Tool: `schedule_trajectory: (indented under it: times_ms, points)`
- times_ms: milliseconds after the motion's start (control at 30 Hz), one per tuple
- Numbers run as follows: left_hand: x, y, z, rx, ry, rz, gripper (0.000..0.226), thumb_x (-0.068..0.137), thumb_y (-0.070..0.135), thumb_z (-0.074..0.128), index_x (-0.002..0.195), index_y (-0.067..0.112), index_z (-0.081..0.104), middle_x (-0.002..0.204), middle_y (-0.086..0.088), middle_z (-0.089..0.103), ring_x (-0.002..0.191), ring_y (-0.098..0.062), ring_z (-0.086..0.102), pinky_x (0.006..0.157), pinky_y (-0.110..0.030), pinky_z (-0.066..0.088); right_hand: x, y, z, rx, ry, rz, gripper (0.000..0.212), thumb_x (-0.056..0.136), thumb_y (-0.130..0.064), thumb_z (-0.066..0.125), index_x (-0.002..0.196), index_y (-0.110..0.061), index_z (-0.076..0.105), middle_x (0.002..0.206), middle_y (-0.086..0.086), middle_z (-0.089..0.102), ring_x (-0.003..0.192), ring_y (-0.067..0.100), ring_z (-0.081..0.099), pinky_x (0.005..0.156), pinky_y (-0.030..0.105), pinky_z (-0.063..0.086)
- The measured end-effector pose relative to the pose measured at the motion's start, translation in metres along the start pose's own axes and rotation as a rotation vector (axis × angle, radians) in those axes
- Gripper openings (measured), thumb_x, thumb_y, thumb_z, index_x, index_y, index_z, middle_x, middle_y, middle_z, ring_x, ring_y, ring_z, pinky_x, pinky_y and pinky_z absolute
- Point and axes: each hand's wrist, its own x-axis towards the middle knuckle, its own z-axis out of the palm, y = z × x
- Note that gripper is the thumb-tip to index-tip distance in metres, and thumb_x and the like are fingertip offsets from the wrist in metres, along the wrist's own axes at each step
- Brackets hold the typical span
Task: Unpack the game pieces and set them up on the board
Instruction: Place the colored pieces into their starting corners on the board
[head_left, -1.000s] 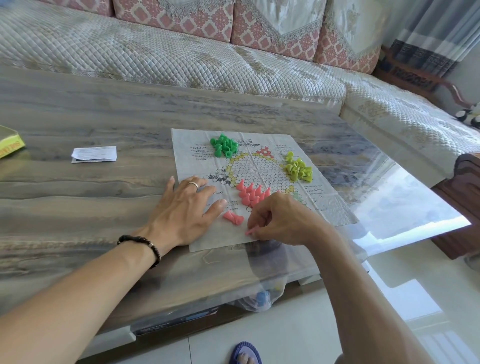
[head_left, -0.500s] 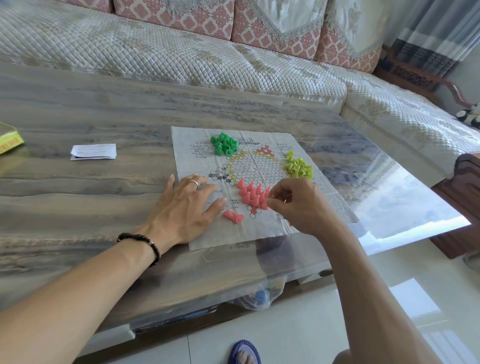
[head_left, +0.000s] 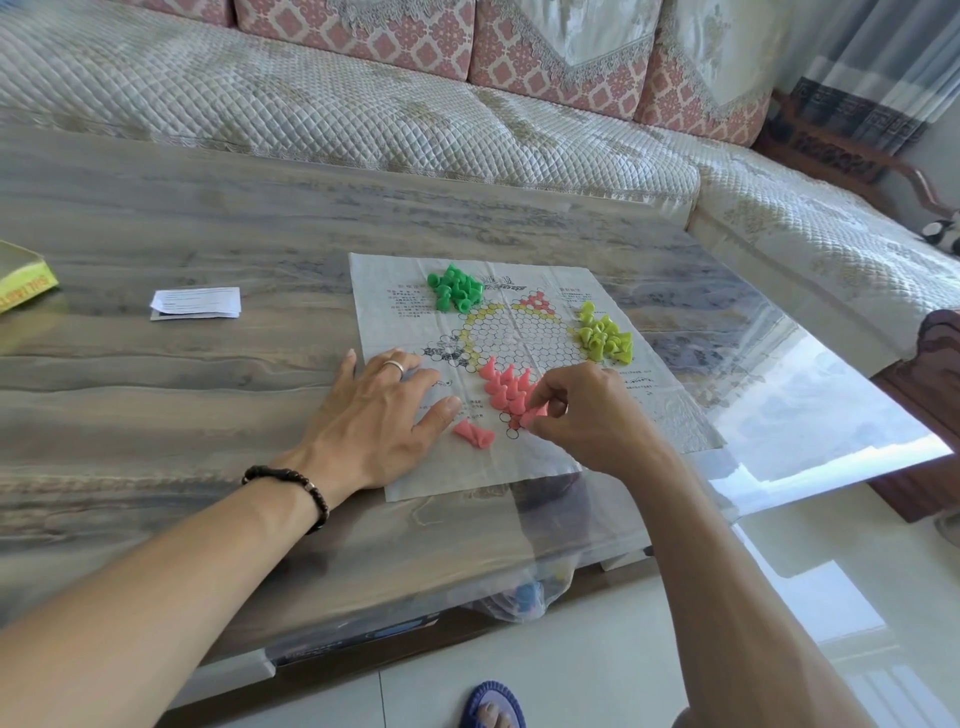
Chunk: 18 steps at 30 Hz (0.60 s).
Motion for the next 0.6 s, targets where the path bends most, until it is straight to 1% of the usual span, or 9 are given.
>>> schedule_trajectory:
  times_ms: [67,167,300,367,433,500,567,600]
  points:
    - [0.0,0.0,0.0,0.001,0.003,0.001,0.061,0.094,0.061,0.025,0.134,0.022,0.05,0.147,-0.005,0.04,0.14,-0.021,0.028,0.116,-0.054,0.008,0.0,0.002,-0.001,0.024,0.016,0.012,0.011,0.076,-0.012,0.075,0.08,-0.02,0.069,0.066,-0.005,0.06,0.057,0.007,0.052,0.056,0.025,0.046]
    - [0.0,0.0,0.0,0.006,0.001,-0.001,0.062,0.094,0.061,0.024,0.135,0.022,0.049,0.148,-0.005,0.039,0.14,-0.021,0.027,0.116,-0.054,0.008,0.0,0.003,-0.003,0.023,0.028,0.015,0.014,0.075,-0.011,0.075,0.078,-0.022,0.067,0.066,-0.007,0.059,0.056,0.005,0.051,0.052,0.019,0.043]
    - [0.0,0.0,-0.001,0.002,-0.003,-0.003,0.066,0.092,0.063,0.021,0.136,0.022,0.048,0.149,-0.005,0.038,0.141,-0.02,0.026,0.116,-0.053,0.007,-0.003,-0.001,-0.005,0.004,0.07,-0.019,0.006,0.077,-0.017,0.074,0.078,-0.02,0.069,0.069,-0.008,0.061,0.061,0.004,0.054,0.056,0.02,0.044]
    - [0.0,0.001,-0.001,0.001,-0.009,-0.005,0.07,0.089,0.065,0.017,0.136,0.023,0.048,0.149,-0.005,0.037,0.141,-0.02,0.025,0.117,-0.053,0.007,-0.004,-0.008,-0.005,0.001,0.103,-0.075,0.004,0.077,-0.022,0.073,0.075,-0.019,0.071,0.068,-0.01,0.063,0.065,0.003,0.058,0.058,0.021,0.048]
    - [0.0,0.0,-0.001,0.008,-0.01,-0.004,0.072,0.088,0.066,0.015,0.136,0.023,0.048,0.149,-0.004,0.037,0.141,-0.019,0.025,0.116,-0.053,0.007,-0.005,-0.017,-0.003,0.027,0.079,-0.13,0.008,0.076,-0.025,0.075,0.074,-0.019,0.072,0.068,-0.01,0.065,0.066,0.002,0.06,0.059,0.021,0.049]
    - [0.0,0.0,0.0,0.013,-0.007,-0.002,0.072,0.088,0.066,0.014,0.136,0.023,0.048,0.149,-0.004,0.038,0.141,-0.019,0.025,0.116,-0.053,0.008,-0.007,-0.026,0.004,0.031,0.016,-0.164,0.018,0.076,-0.035,0.078,0.079,-0.019,0.071,0.071,-0.01,0.066,0.067,0.001,0.06,0.06,0.017,0.047]
    - [-0.001,-0.001,0.0,0.015,-0.003,-0.003,0.073,0.088,0.066,0.013,0.136,0.024,0.048,0.149,-0.004,0.038,0.141,-0.019,0.025,0.116,-0.053,0.008,-0.008,-0.033,0.011,-0.001,-0.025,-0.187,0.028,0.077,-0.043,0.076,0.083,-0.017,0.07,0.074,-0.008,0.066,0.07,0.005,0.061,0.064,0.02,0.05]
    - [-0.001,-0.001,0.0,0.015,-0.001,-0.003,0.074,0.087,0.067,0.013,0.136,0.024,0.048,0.149,-0.004,0.039,0.141,-0.019,0.025,0.116,-0.053,0.009,-0.008,-0.036,0.013,-0.024,-0.033,-0.198,0.029,0.079,-0.043,0.075,0.083,-0.015,0.069,0.075,-0.006,0.067,0.071,0.007,0.062,0.066,0.024,0.052]
